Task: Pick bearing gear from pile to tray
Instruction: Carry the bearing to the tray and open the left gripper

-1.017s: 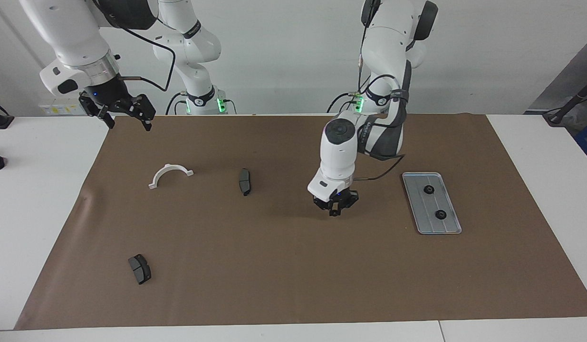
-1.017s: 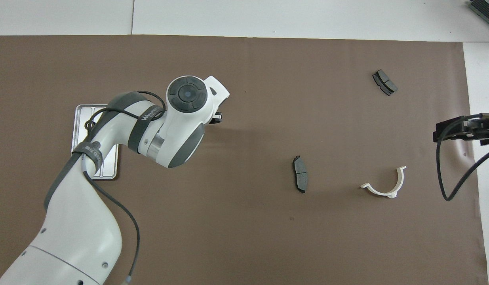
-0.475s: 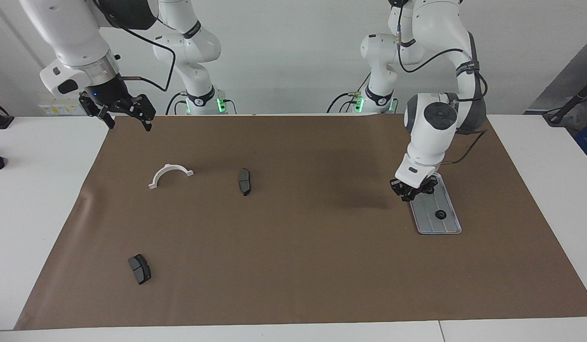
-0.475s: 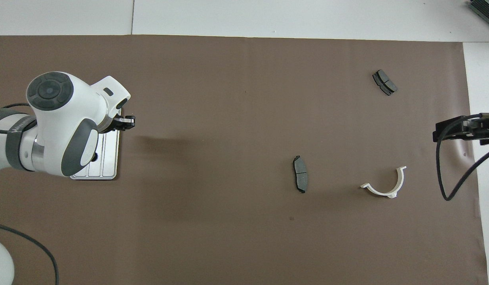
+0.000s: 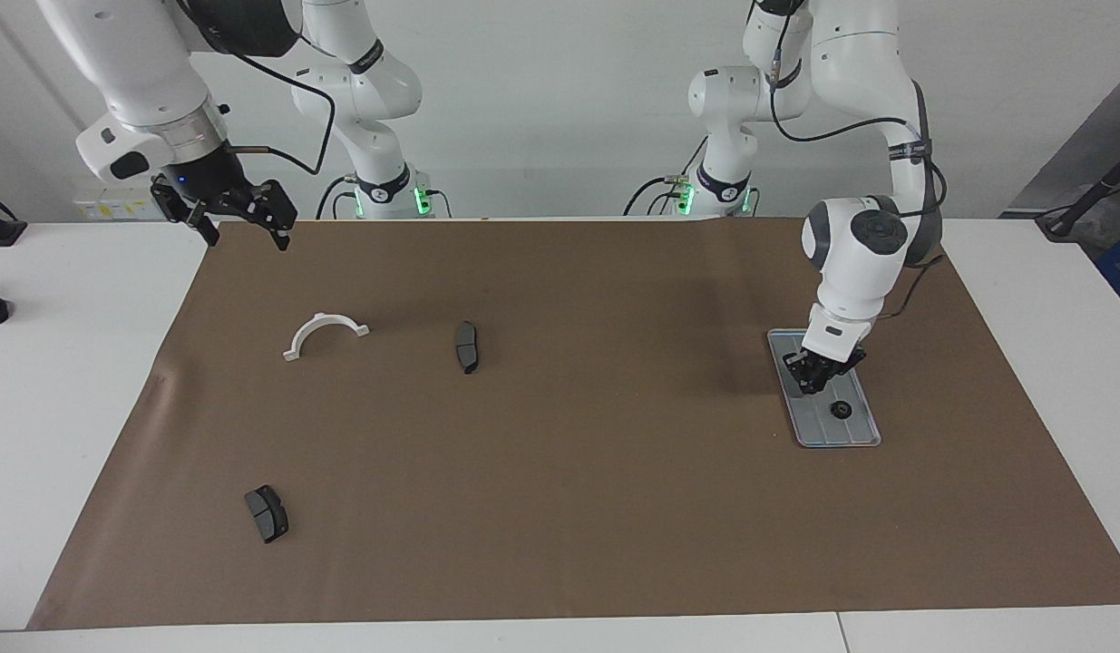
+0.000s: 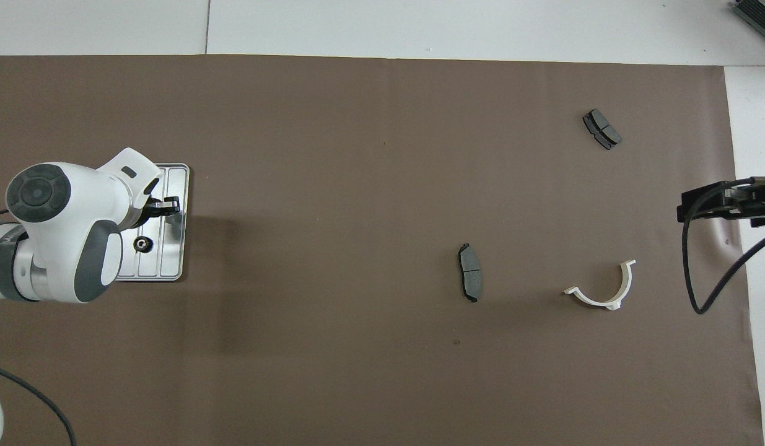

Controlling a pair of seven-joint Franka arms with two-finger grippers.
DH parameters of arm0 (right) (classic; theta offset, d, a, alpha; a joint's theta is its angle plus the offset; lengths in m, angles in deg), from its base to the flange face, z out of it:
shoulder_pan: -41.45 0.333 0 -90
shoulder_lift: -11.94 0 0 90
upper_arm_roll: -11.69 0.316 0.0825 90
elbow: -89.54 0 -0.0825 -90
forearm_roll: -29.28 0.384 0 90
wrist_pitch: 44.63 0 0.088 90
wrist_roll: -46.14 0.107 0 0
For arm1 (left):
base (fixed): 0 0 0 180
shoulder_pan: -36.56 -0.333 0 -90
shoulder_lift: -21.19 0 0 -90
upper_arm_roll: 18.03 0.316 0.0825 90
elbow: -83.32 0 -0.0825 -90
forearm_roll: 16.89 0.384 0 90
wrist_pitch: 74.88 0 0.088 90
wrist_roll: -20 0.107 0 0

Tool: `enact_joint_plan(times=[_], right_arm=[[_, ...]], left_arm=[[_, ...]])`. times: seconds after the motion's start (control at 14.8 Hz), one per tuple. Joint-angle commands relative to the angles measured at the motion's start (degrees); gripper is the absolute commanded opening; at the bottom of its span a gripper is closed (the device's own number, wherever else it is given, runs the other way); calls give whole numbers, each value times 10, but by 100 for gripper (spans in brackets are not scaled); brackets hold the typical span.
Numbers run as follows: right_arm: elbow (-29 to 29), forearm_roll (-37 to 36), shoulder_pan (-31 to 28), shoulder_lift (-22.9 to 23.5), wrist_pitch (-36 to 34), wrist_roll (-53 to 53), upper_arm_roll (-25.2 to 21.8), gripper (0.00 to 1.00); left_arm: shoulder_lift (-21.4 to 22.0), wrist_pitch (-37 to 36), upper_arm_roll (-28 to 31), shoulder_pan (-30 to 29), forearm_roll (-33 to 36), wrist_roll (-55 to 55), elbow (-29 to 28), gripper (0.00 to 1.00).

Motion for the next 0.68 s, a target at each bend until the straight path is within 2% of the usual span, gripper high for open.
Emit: enact_joint_plan(times=[0.0,0.07,0.14,0.34,0.47,0.61], right_arm=[[-2,4,-1,-1,7,7,2,100],[-2,4,-1,-1,7,7,2,100],[-2,4,-1,-1,7,7,2,100],[-2,4,-1,-1,7,7,3,100],[-2,4,-1,-1,7,7,3,100],[-2,4,-1,-1,7,7,3,100]], left_arm=[[15,21,-8,-16,-16,15,-26,31],[15,21,-8,-15,-26,16,-26,77],[15,21,-8,-13,-27,16,-26,100],[16,15,-8,-8,-27,30,-21,100],[26,10,-8,-10,-27,79,-18,100],[54,-40,-6,-13,-27,129,-5,100]])
